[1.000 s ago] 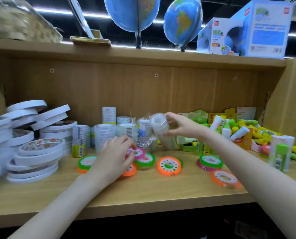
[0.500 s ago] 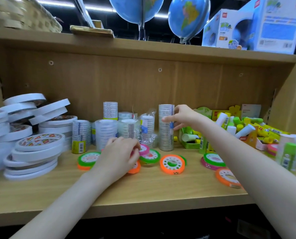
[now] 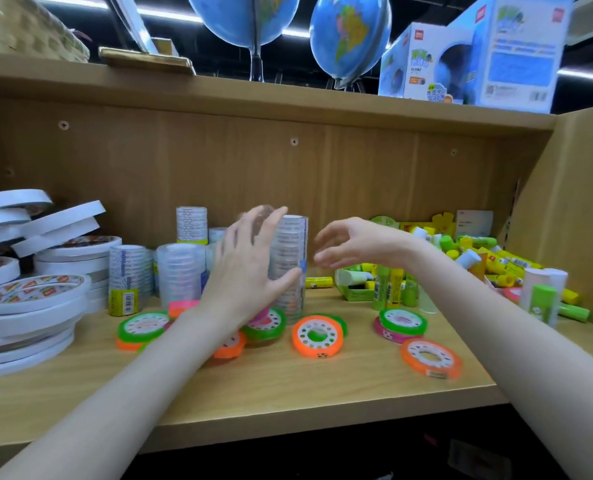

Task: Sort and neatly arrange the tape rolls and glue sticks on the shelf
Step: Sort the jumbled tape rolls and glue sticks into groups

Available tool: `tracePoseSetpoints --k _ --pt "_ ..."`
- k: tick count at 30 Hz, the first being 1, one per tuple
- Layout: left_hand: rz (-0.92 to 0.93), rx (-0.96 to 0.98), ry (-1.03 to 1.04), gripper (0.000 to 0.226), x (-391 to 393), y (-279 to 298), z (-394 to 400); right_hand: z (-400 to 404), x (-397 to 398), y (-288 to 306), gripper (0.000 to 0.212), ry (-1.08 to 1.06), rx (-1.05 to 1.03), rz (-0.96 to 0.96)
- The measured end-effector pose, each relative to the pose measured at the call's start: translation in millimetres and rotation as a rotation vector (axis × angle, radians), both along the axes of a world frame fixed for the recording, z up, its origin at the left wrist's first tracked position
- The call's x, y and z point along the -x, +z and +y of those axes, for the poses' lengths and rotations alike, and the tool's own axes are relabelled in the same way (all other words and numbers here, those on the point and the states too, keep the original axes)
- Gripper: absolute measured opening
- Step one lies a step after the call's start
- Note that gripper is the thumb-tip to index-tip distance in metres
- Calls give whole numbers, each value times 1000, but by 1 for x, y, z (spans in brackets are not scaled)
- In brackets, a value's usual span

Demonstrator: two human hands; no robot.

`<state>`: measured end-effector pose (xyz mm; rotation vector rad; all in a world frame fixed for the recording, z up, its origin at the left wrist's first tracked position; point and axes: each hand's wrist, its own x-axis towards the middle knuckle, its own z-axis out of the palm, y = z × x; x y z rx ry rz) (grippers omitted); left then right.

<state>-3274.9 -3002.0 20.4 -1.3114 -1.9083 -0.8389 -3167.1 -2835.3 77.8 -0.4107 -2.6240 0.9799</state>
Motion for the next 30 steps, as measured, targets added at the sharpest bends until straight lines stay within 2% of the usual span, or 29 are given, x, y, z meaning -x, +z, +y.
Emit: tracePoseSetpoints --k 3,5,7,10,14,18,21,27,30 --pt "91 22 27 77 -1 3 17 17 15 -9 29 -177 -626 -146" --pt "106 15 46 76 2 0 21 19 36 -25 25 -167 -779 -233" --pt "114 -14 53 76 5 -2 19 16 54 -39 30 -145 -873 -329" --pt "102 9 -19 78 9 -2 15 16 68 -52 35 -153 -1017 -405" --pt "71 81 -117 86 12 2 9 23 65 -43 22 -201 -918 -159" --pt "50 133 -169 90 13 10 7 26 25 -10 22 -318 -766 181" --pt "41 150 -150 87 9 16 15 29 -23 5 23 -419 -579 322" --pt "162 281 18 89 0 27 60 51 -95 -7 16 -654 -424 275" --pt "211 338 129 88 -3 28 77 60 -113 -25 15 -759 -410 137"
